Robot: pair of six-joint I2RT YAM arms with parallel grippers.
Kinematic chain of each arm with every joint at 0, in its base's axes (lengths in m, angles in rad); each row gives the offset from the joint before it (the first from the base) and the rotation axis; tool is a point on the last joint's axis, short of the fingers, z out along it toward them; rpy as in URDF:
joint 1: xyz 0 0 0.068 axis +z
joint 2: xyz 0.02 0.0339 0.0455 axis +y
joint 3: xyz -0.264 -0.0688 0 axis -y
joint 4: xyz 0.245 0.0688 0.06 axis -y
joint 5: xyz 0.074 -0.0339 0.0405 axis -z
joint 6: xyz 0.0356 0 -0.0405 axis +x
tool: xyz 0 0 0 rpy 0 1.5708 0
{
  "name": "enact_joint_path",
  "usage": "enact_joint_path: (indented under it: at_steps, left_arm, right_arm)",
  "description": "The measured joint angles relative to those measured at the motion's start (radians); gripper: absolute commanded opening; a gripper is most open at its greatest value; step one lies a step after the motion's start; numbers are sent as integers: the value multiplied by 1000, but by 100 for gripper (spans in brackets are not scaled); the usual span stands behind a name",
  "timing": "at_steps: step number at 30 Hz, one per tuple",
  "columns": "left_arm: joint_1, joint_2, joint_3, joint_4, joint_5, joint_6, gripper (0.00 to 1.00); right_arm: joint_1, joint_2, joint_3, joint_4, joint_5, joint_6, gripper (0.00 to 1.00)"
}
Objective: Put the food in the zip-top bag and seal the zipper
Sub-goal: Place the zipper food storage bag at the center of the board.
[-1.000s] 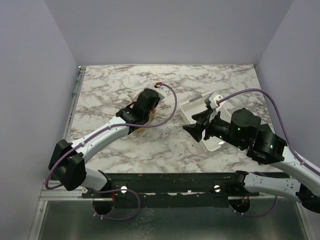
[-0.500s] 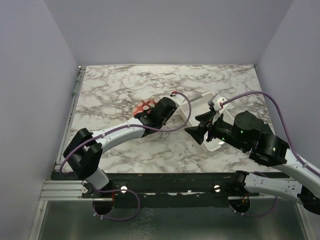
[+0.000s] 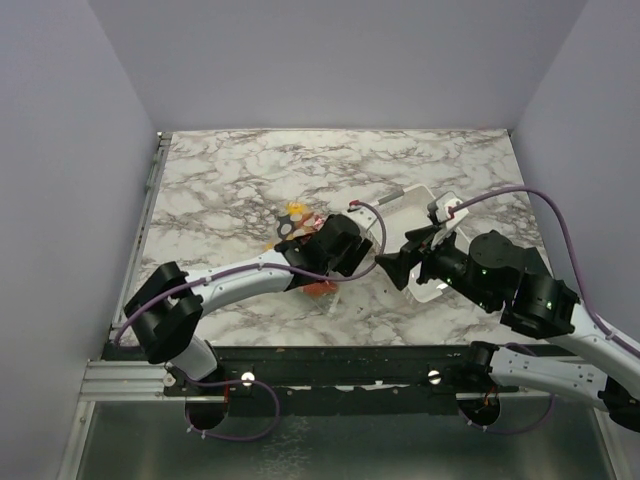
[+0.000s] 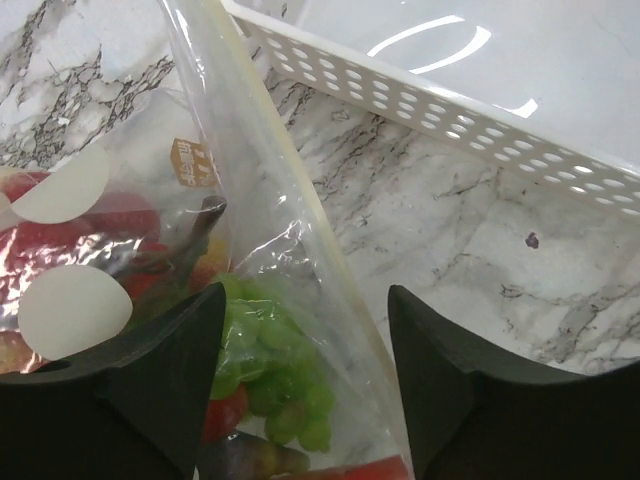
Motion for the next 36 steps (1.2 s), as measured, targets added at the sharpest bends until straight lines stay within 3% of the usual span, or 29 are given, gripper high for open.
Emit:
enact_joint_path:
  at_steps: [2,3,4,14,23,30,36]
  left_arm:
    - [-2,-32,-21,-1,15,-26,84]
    - [-2,-56,-32,-2,22,-39,96]
    - [-2,-77,-38,-2,27,-47,99]
    - [-2,-277,-53,-8,53,-108,99]
    - [27,-310,14,-128,59,-140,99]
    - [91,-311,83,-228,55,-158,99]
    - [228,-312,85,-284,52,-167,99]
  right_arm:
    - [0,-10,-13,3,24,13,83]
    - [0,-16,-21,8,37,19,83]
    - [0,-24,-30,11,55,26,83]
    - [0,-42,-97,37,166,71,85]
    - [0,-4,-147,90,221,97,94]
    - [-22,68,-166,123,240,98,95]
    - [-138,175,-137,132,176,97,95]
